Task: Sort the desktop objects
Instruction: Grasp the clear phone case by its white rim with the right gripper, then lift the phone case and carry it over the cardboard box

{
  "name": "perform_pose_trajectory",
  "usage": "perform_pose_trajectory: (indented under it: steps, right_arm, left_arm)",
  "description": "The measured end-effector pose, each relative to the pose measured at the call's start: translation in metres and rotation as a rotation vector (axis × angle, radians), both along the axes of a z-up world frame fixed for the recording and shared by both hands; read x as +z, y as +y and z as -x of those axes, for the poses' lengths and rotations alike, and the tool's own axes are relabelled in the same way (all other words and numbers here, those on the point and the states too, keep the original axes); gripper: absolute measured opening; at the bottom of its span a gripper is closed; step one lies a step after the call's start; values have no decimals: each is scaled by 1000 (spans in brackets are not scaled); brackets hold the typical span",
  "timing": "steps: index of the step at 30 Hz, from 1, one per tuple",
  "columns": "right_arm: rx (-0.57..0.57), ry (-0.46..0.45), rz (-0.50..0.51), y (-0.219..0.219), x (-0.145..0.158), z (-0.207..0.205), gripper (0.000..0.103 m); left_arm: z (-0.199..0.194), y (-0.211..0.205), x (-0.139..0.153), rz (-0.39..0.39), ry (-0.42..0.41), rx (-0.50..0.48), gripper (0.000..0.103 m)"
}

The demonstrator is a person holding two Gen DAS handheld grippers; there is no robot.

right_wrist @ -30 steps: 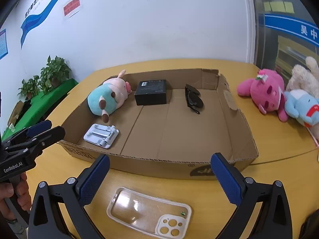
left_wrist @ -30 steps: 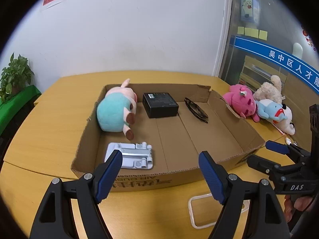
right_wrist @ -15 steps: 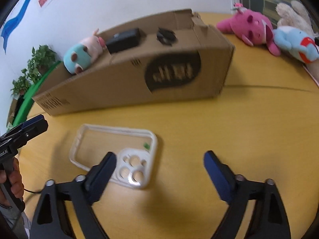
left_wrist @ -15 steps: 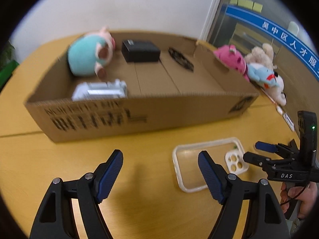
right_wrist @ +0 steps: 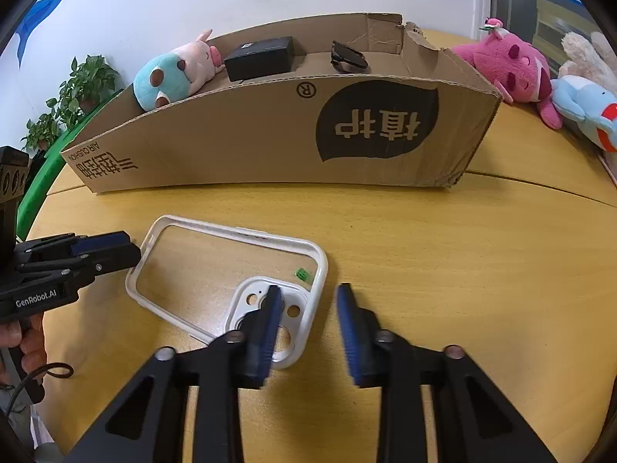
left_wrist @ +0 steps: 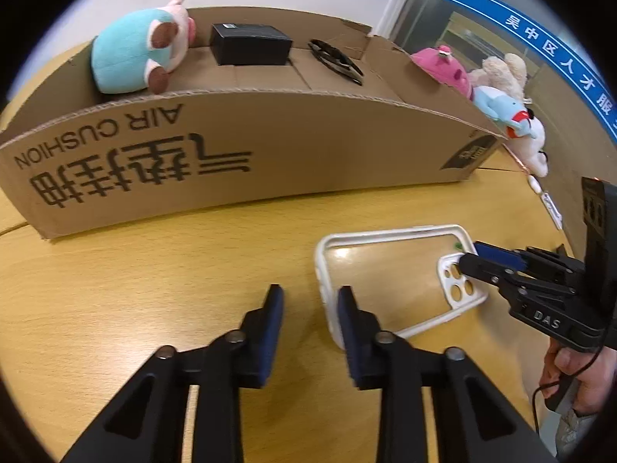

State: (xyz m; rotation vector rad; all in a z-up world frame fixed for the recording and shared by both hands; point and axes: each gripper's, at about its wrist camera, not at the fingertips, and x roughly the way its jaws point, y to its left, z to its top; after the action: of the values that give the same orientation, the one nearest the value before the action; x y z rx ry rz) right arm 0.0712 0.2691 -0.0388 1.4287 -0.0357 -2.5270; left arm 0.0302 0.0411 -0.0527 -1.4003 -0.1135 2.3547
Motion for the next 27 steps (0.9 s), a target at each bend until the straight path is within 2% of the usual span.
perform_pose_trajectory:
  steps: [3, 6, 9, 13, 20, 27]
  right_arm:
    - [15, -1, 2, -5, 0, 0, 19]
    - [28, 2, -7, -9, 0, -1, 19]
    - [18, -7, 31, -3, 0, 0, 12]
    - [17, -9, 59, -1, 0, -2, 11]
    - [47, 61, 81, -9, 24, -6, 11]
    - [28, 166, 85, 0, 67, -4, 11]
  left_arm:
    - [0, 6, -1, 24, 6, -16, 7]
    - [-1, 9, 0, 53, 23, -16, 7]
    - [-3, 6, 0, 46, 21, -6, 6]
    - [-6, 6, 6, 68, 37, 9, 6]
    - [-10, -3, 36, 65, 102, 25, 6]
    - [-6, 7, 85, 43, 216, -10, 6]
